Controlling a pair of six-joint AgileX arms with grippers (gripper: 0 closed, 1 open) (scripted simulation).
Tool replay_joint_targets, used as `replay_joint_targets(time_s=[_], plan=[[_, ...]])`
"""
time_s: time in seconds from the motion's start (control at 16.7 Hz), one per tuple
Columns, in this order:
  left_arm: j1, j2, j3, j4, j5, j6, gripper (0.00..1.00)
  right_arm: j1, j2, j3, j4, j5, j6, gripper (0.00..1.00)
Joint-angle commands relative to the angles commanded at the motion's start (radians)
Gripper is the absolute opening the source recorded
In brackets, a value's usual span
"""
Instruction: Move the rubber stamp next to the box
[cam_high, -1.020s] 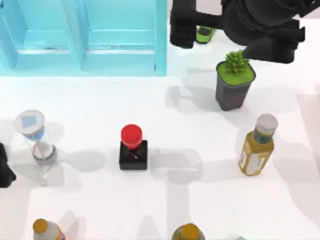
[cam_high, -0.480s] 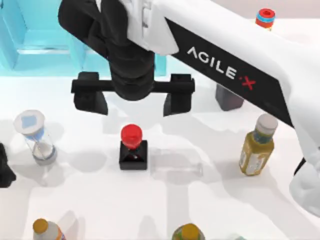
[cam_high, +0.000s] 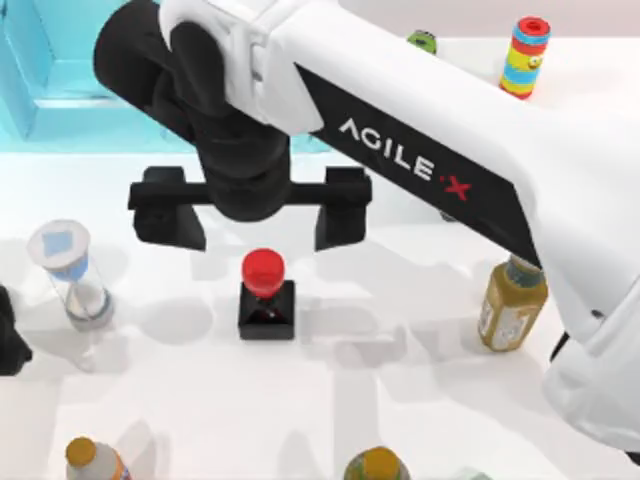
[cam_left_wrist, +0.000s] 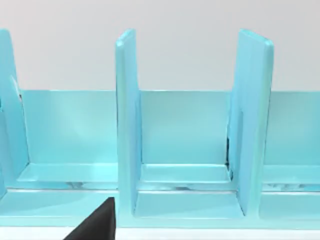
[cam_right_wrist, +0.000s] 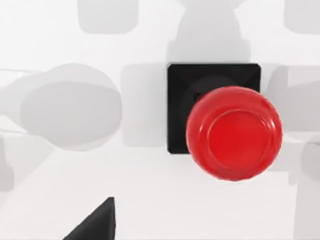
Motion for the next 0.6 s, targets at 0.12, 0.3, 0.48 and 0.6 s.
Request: replay_joint_targets(time_s=[0.12,0.3,0.48,0.6], plan=[[0.000,0.000,0.000,0.000,0.000,0.000,1.00,-0.001,-0.001,-0.016,0.016,0.000,-0.003,1.00],[0.000,0.000,0.000,0.000,0.000,0.000,1.00,-0.008,-0.004,-0.117,0.116,0.000,-0.012,1.00],[0.000,0.000,0.000,0.000,0.000,0.000,1.00,-0.018,-0.004,-0.269,0.273,-0.002,-0.022,1.00],[0.000,0.000,0.000,0.000,0.000,0.000,1.00,-0.023,-0.002,-0.349,0.354,-0.002,-0.027,1.00]])
